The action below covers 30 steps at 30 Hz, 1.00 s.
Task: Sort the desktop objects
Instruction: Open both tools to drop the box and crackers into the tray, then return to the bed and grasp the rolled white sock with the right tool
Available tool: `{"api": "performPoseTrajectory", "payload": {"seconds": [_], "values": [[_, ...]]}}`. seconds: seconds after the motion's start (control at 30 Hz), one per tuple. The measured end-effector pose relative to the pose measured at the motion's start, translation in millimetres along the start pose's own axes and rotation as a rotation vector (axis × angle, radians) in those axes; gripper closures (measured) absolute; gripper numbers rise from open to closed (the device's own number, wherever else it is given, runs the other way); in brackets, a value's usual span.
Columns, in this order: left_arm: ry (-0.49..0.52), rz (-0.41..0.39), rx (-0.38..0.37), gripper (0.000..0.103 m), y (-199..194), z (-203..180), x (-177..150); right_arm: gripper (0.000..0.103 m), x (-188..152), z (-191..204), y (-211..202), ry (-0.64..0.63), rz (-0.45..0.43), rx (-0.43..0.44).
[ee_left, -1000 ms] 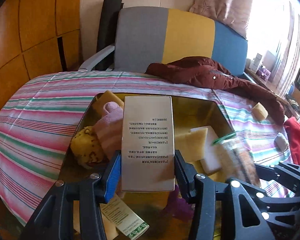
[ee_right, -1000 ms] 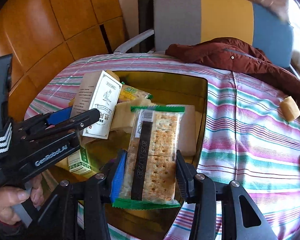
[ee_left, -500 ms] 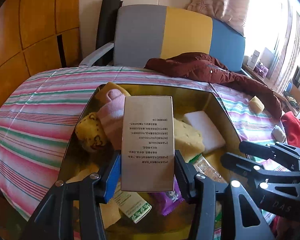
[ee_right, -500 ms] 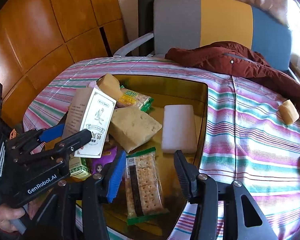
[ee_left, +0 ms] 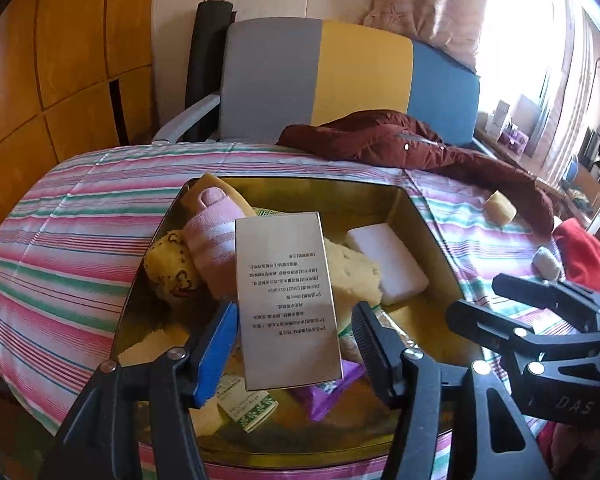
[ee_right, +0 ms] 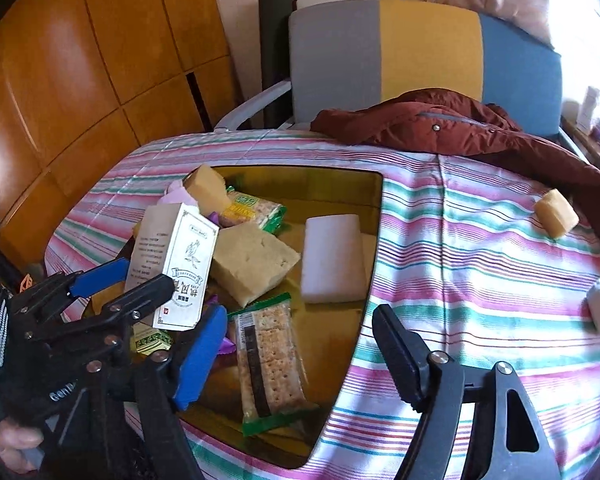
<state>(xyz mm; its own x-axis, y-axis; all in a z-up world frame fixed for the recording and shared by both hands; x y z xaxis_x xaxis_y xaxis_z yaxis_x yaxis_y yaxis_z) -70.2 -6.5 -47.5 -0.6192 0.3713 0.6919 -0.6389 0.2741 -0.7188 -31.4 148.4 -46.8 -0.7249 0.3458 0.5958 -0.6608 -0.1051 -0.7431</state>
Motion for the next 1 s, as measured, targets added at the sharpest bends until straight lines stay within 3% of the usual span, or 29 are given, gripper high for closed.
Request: {"api": "performPoseTrajectory", "payload": {"seconds": [0.07,0.13,0.17,0.6,0.83,1.0], "values": [[-0.007,-0.020,-0.011,0.041,-5.7,-0.9,2.6,0.025,-0.9,-4.9,-2.0,0.008,-0.002,-0.009],[0.006,-0.044,-0.015,0.029,-9.6,-2.8,4.4,0.024,-1.6,-9.5,-2.4,0.016,-0.003,-0.023],[0.013,-0.043,-0.015,0.028,-9.0,-3.9,4.9,0.024,-1.8,-11.3,-2.5,0.019,-0.003,-0.027],[0.007,-0.054,-0.026,0.029,-18.8,-3.1,10.2,0.018,-1.1,-37.1,-14.7,0.055,-0.025,-0.058],[-0.004,-0.014,-0.075,0.032,-10.6,-12.4,10.6,0.015,3.0,-81.7,-23.5,0.139,-0.028,-0.100],[0.039,-0.041,-0.102,0.034,-14.7,-26.0,22.4,0.013,8.4,-128.4,-32.5,0.215,-0.033,-0.161]]}}
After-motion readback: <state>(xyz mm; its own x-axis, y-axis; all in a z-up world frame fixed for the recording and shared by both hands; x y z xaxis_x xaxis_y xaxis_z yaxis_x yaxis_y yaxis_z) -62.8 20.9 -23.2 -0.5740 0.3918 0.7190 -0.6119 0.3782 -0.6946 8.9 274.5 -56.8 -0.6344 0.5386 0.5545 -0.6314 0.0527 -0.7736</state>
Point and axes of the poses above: each gripper's, at about its wrist camera, not at the fingertips, and y roughly the way its jaws point, z to its left, x to its top, the point moved 4 cm from there along y, roughly the way its jaws point, and after that the axes turned 14 degrees about y, right-handed, at the moved point
